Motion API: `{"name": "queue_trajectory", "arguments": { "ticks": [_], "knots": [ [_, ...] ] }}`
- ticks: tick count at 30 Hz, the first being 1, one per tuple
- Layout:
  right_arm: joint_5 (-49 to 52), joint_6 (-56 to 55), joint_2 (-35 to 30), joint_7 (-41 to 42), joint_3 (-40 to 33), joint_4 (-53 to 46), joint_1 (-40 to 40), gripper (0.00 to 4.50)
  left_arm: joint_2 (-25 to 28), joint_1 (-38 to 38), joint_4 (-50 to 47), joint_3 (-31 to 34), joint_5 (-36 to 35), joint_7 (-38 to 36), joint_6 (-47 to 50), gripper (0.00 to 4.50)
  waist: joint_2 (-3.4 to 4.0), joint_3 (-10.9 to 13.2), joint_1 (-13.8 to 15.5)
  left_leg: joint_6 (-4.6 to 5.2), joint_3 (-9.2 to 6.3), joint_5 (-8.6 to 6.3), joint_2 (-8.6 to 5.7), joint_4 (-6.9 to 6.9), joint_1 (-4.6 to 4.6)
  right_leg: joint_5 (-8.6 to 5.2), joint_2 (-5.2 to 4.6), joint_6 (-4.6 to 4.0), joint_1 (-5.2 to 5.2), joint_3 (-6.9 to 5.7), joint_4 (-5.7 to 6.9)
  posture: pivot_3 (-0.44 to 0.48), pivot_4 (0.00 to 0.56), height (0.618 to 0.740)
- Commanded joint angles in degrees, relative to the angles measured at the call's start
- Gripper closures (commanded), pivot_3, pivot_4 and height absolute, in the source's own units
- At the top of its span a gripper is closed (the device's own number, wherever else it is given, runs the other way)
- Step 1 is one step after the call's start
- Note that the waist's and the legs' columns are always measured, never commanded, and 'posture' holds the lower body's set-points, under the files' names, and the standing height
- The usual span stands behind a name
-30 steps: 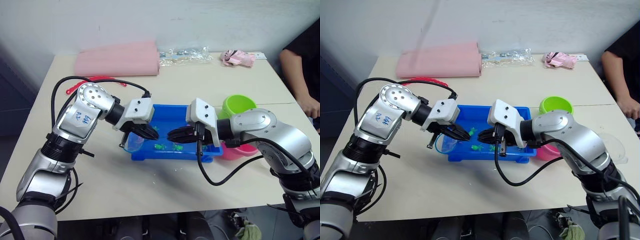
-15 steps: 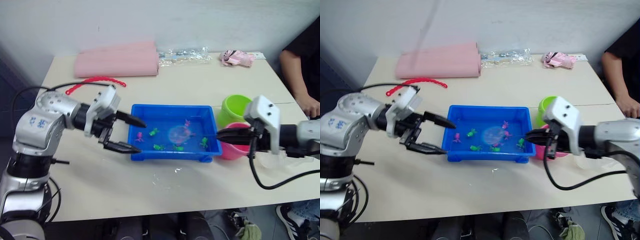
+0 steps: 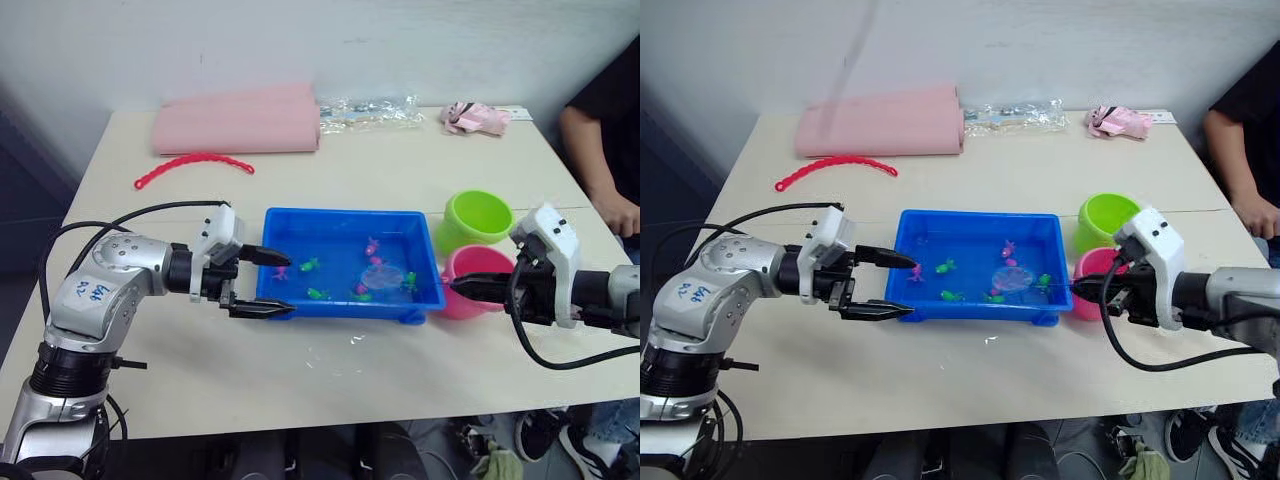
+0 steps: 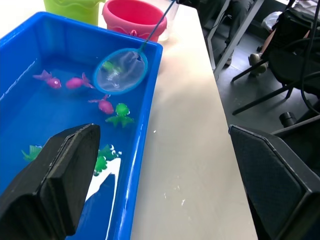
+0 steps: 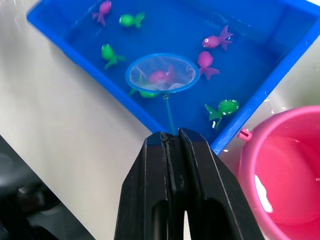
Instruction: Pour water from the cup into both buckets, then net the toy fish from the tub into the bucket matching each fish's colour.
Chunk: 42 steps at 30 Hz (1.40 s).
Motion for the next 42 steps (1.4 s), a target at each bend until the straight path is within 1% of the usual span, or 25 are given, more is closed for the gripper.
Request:
{"name": "queue_trajectory", "arguments": {
  "ticks": [1,4,9,13,19,29,36,42],
  "knots": [
    [1.42,3.00,1.99,-2.41,-1.61,0.77,-1.23,4.50,0.02,-1.43,-1.18,0.65,-1.12,1.00,-0.88,0.03,0.00,0.00,0.03,0.00,0.00,0.00,-0.01,-0.01,0.00,0.00,0.00,0.00,0.00,0.00,-0.01,0.000,0.150,0.738],
    [2.60,4.58,7.31,-5.76,-2.11,3.34,-2.26,4.50,0.14,-1.29,-1.70,0.57,-1.21,1.53,-1.00,0.03,0.00,0.00,-0.04,0.00,0.02,0.00,-0.02,-0.01,-0.01,0.00,0.00,0.00,-0.01,0.02,-0.01,0.000,0.150,0.738],
    [2.28,4.71,12.64,-10.54,-2.77,6.91,-3.59,4.50,0.69,-1.35,-2.25,0.82,-1.34,2.10,-0.95,0.03,0.00,0.00,0.01,-0.01,0.04,0.00,-0.02,-0.03,-0.01,0.00,0.02,0.00,-0.03,0.00,0.00,0.000,0.150,0.738],
    [1.94,4.71,14.69,-13.49,-2.21,9.41,-4.90,4.50,0.87,-1.53,-2.41,1.11,-1.40,2.68,-0.91,0.03,0.00,0.00,0.01,-0.01,0.07,0.01,-0.03,-0.03,-0.01,0.00,0.03,0.00,-0.04,0.03,0.02,0.000,0.150,0.738],
    [2.24,4.71,16.42,-15.55,-1.09,10.44,-4.88,4.50,0.30,-2.42,-2.10,1.16,-1.51,4.17,-0.95,0.03,0.00,0.00,-0.03,-0.02,0.09,0.01,-0.02,-0.07,-0.01,0.00,0.04,0.00,-0.06,0.03,-0.01,0.000,0.150,0.738],
    [6.55,4.71,16.30,-17.46,-1.52,9.58,-2.22,4.50,-0.14,-3.82,-0.62,0.23,-0.81,5.13,-1.86,0.03,0.01,-0.01,-0.04,-0.03,0.11,0.02,-0.02,-0.10,-0.01,0.00,0.06,0.00,-0.07,0.06,-0.02,0.000,0.150,0.738],
    [1.65,2.44,17.81,-20.93,-1.79,10.83,-2.46,4.50,-0.28,-5.07,0.68,-0.69,-0.13,5.05,-3.03,0.03,0.00,-0.01,-0.07,-0.03,0.12,0.02,-0.01,-0.11,0.00,0.00,0.06,0.00,-0.07,0.06,-0.02,0.000,0.150,0.738],
    [-2.80,-5.26,18.41,-21.81,0.22,11.28,-2.61,4.50,-0.40,-5.81,1.79,-1.39,0.34,5.00,-4.19,0.03,0.01,-0.01,-0.07,-0.05,0.13,0.03,-0.02,-0.13,-0.01,0.00,0.07,0.00,-0.10,0.06,-0.03,0.000,0.150,0.738]
  ]
}}
